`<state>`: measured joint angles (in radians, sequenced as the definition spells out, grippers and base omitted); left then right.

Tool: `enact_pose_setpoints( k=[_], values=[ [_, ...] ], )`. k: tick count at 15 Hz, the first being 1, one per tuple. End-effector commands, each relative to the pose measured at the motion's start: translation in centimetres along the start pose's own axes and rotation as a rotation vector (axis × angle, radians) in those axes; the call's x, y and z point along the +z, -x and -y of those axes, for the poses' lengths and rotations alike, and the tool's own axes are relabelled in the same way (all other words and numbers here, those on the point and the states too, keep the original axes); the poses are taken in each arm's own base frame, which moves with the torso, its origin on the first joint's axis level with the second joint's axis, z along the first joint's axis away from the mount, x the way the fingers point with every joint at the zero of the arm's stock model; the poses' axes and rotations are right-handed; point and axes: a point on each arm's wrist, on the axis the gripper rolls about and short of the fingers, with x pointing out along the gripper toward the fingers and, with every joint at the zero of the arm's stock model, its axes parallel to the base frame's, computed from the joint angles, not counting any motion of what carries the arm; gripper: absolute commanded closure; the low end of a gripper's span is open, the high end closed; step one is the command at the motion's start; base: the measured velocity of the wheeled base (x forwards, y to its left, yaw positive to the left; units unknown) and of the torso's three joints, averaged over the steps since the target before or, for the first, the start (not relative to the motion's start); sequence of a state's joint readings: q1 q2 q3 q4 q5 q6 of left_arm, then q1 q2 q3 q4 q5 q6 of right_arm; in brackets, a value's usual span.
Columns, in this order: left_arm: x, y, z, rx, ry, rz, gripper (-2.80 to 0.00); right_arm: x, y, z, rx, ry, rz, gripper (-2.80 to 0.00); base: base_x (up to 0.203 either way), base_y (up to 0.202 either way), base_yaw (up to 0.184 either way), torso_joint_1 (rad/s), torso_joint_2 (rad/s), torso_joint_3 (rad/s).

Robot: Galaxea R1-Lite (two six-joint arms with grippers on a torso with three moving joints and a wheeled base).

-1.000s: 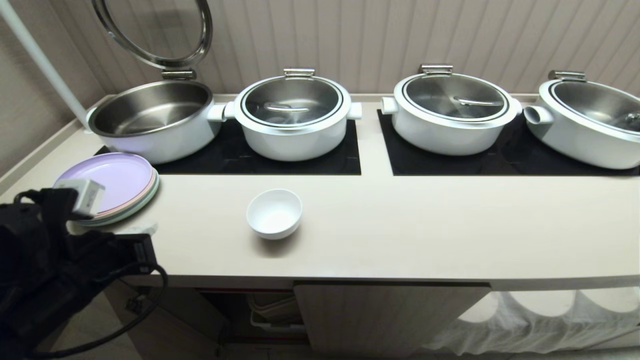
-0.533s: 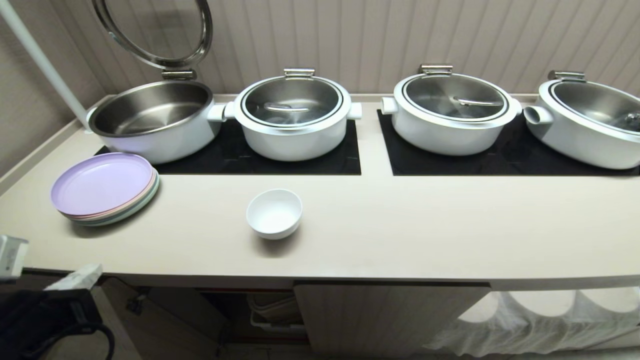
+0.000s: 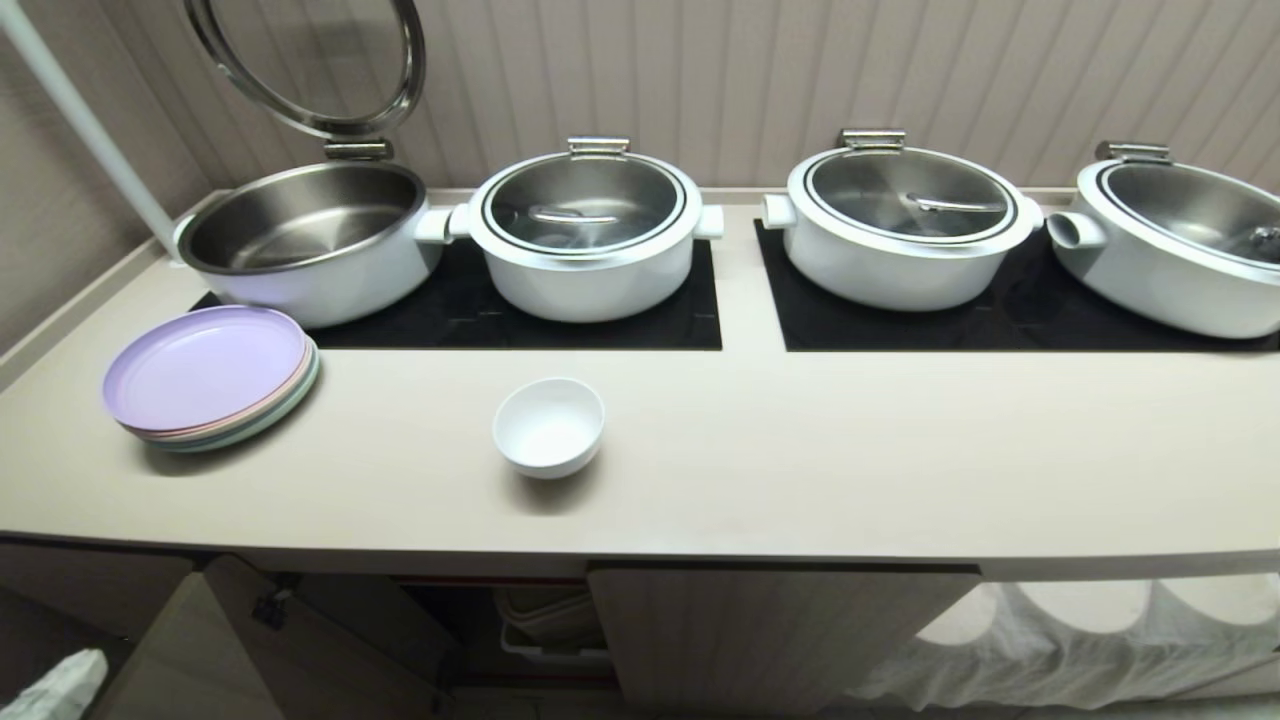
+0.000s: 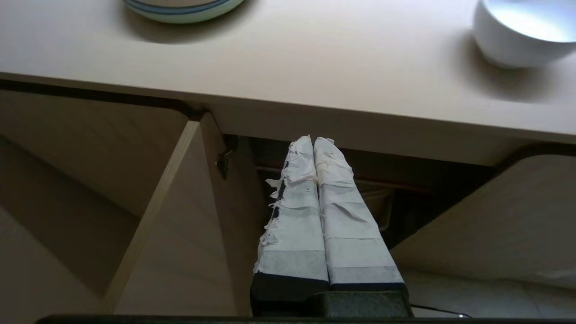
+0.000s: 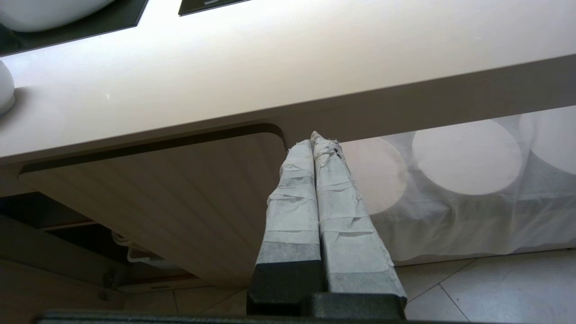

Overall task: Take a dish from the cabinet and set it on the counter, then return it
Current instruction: Pick up the bowl from the table

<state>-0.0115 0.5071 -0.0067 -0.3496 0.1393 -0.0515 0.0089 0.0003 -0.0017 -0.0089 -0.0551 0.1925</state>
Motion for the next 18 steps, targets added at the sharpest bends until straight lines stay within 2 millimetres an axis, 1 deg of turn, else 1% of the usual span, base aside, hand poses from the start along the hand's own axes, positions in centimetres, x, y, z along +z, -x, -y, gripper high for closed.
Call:
enact_pose_setpoints(
  k=[1,3,4,7,9,10,18],
  values=[
    [-2.1,3.9,-0.5,-0.056,0.01,0.176,0.0,0.0,0.0,0.0,0.0,-0.001,0.0,0.0,0.0,0.0,0.0,0.0,0.0,0.0],
    [-4.2,4.7,-0.6,-0.127,-0.019,0.106,0.0,0.0,0.0,0.0,0.0,-0.001,0.0,0.0,0.0,0.0,0.0,0.0,0.0,0.0],
    [-4.4,4.8,-0.5,-0.147,-0.026,0.095,0.0,0.0,0.0,0.0,0.0,-0.001,0.0,0.0,0.0,0.0,0.0,0.0,0.0,0.0],
    [-4.4,4.8,-0.5,-0.145,-0.047,0.096,0.0,0.0,0.0,0.0,0.0,-0.001,0.0,0.0,0.0,0.0,0.0,0.0,0.0,0.0],
    [-4.3,4.7,-0.5,-0.147,-0.135,0.123,0.0,0.0,0.0,0.0,0.0,-0.001,0.0,0.0,0.0,0.0,0.0,0.0,0.0,0.0],
    [-4.3,4.7,-0.5,-0.16,-0.149,0.135,0.0,0.0,0.0,0.0,0.0,-0.001,0.0,0.0,0.0,0.0,0.0,0.0,0.0,0.0],
    [-4.4,4.6,-0.5,-0.165,-0.117,0.133,0.0,0.0,0.0,0.0,0.0,-0.001,0.0,0.0,0.0,0.0,0.0,0.0,0.0,0.0]
  ],
)
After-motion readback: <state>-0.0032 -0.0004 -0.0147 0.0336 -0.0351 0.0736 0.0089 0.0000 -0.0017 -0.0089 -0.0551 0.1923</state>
